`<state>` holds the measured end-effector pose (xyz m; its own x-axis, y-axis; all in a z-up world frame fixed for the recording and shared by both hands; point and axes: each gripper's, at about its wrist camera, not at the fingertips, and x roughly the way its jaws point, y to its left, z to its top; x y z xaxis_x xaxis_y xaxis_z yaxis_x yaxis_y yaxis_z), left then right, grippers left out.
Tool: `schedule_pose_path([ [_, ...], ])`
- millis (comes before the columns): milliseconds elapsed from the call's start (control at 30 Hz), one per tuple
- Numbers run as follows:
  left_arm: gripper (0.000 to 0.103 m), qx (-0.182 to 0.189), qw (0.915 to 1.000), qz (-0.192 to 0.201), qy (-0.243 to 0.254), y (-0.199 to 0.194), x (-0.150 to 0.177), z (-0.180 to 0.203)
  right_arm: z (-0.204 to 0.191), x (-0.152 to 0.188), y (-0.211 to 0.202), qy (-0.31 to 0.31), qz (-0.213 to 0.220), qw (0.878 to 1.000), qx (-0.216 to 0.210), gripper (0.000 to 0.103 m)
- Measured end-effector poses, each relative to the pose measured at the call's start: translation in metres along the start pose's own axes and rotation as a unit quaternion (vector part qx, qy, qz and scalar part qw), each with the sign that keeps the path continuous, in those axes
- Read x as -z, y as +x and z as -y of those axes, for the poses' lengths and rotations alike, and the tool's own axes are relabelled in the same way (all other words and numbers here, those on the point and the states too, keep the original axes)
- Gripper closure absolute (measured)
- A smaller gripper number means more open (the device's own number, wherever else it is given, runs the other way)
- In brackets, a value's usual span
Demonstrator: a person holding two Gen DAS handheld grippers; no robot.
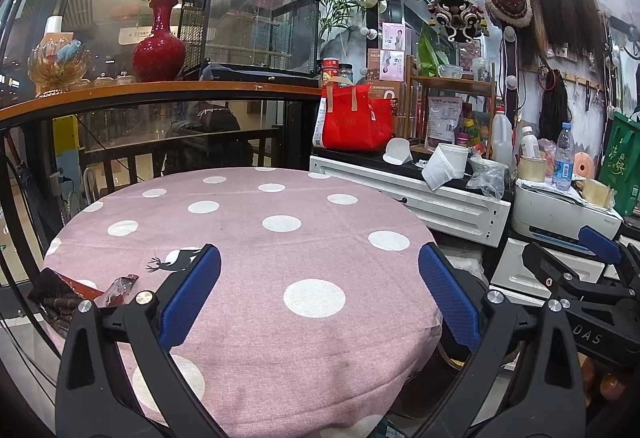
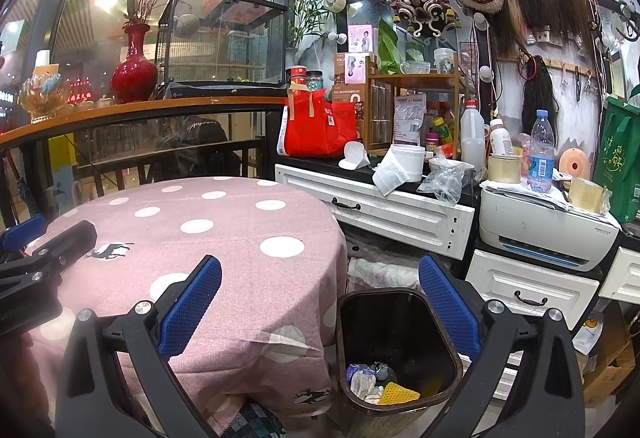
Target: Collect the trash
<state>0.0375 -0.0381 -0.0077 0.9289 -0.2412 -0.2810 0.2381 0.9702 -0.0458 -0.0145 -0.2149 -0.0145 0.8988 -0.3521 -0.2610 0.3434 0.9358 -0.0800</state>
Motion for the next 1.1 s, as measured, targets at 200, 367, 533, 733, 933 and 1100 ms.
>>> schedule_pose_path([
  [200, 0.006, 0.002, 1.0000, -0.007, -0.001, 0.0019, -0.0005, -0.0008, 0.0001, 0.0008, -0.0004, 0.001, 0.000, 1.000, 0.000, 0.006],
  [367, 0.006, 0.010, 0.9999, -0.012, -0.005, 0.0034, -0.0002, -0.0010, -0.0002, 0.0007, -0.0004, 0.001, -0.001, 1.000, 0.001, 0.006],
  [533, 0.006, 0.016, 0.9998, -0.012, -0.006, 0.0038, -0.0003, -0.0009, -0.0001, 0.0006, -0.0005, 0.002, 0.000, 1.000, 0.001, 0.006],
  [733, 0.006, 0.019, 0.9996, -0.017, -0.007, 0.0047, 0.0004, -0.0012, -0.0002, 0.0021, 0.0000, 0.002, -0.004, 1.000, 0.001, 0.006],
  [933, 0.006, 0.004, 0.9998, -0.017, -0.005, 0.0048, 0.0005, -0.0015, 0.0002, 0.0021, 0.0000, 0.003, -0.003, 1.000, 0.000, 0.006],
  [1100, 0.006, 0.003, 0.9997, -0.023, -0.009, 0.0071, 0.0007, -0.0031, 0.0001, 0.0032, 0.0002, 0.002, -0.006, 1.000, 0.000, 0.006],
])
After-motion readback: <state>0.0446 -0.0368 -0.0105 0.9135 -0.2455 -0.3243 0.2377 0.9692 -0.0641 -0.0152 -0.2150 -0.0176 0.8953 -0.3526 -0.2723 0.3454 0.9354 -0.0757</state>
